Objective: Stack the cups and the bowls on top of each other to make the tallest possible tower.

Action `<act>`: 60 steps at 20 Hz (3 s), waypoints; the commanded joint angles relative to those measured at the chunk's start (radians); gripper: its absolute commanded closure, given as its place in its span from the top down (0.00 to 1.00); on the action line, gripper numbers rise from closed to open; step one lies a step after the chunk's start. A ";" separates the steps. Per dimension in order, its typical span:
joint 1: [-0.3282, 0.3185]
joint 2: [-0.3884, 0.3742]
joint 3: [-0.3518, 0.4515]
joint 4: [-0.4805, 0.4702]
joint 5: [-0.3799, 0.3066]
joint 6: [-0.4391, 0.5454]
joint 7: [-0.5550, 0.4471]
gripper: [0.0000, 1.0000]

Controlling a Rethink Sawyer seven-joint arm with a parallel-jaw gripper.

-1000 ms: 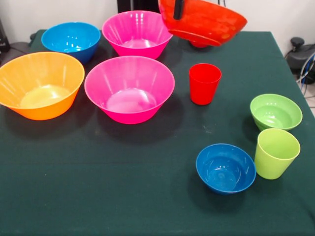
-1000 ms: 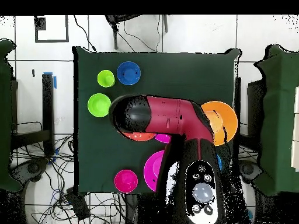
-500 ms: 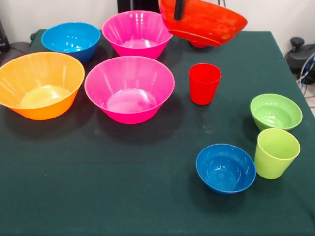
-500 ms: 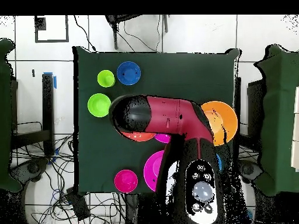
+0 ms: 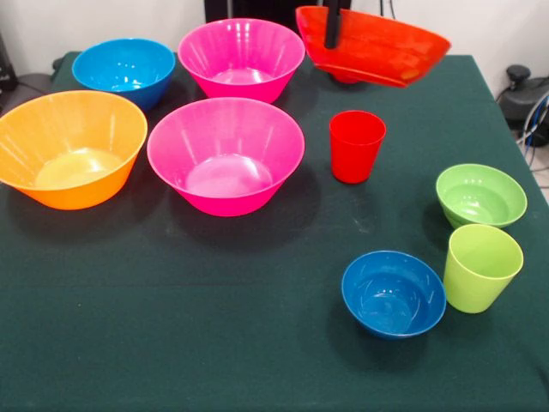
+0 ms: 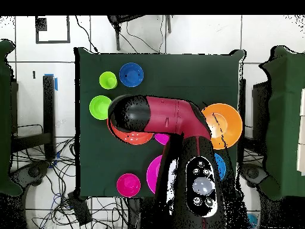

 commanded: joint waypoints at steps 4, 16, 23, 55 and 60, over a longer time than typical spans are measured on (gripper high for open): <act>0.011 0.088 0.129 0.023 0.012 0.101 0.095 0.00; 0.006 0.131 0.166 -0.134 -0.011 0.523 0.050 0.00; 0.001 0.222 0.170 -0.162 0.039 0.521 0.148 0.00; -0.154 0.224 0.338 -0.062 0.062 0.133 0.046 0.00; -0.154 0.222 0.335 -0.065 0.044 0.147 0.049 0.00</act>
